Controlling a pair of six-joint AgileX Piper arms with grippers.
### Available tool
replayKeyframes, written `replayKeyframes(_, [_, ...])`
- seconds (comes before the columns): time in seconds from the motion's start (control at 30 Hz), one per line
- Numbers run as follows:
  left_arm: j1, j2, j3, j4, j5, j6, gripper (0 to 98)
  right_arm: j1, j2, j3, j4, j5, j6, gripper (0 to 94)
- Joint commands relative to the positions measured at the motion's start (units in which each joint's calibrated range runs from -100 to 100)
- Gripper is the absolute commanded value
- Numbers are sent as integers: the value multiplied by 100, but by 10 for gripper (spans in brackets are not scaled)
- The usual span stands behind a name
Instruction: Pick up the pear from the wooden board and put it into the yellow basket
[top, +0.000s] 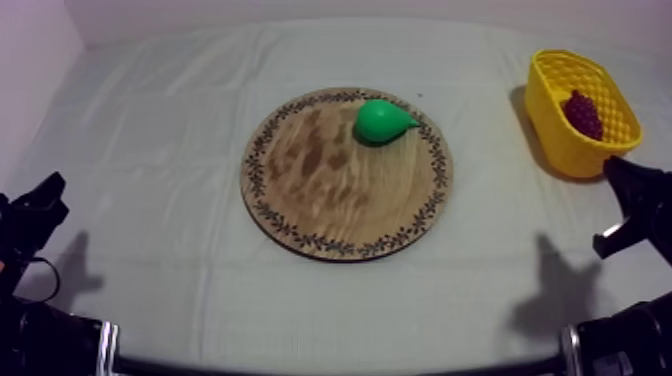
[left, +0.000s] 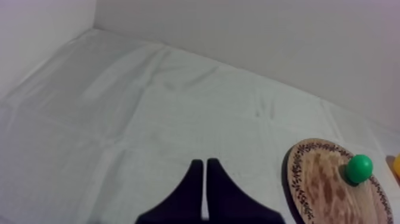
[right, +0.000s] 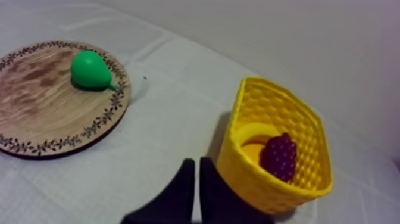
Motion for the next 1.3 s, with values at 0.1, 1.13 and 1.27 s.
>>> replayKeyframes(0.1, [2,0,0,-1,-1,1,1,-22,1398,-1681,-169,276,462,5])
replayKeyframes(1.13, [2,0,0,-1,-1,1,1,-1055,9004,-9901,212,5270,1805,6])
replayKeyframes(1.27, [2,0,0,-1,-1,1,1,-1200,9636,-10547,343,5783,1895,6])
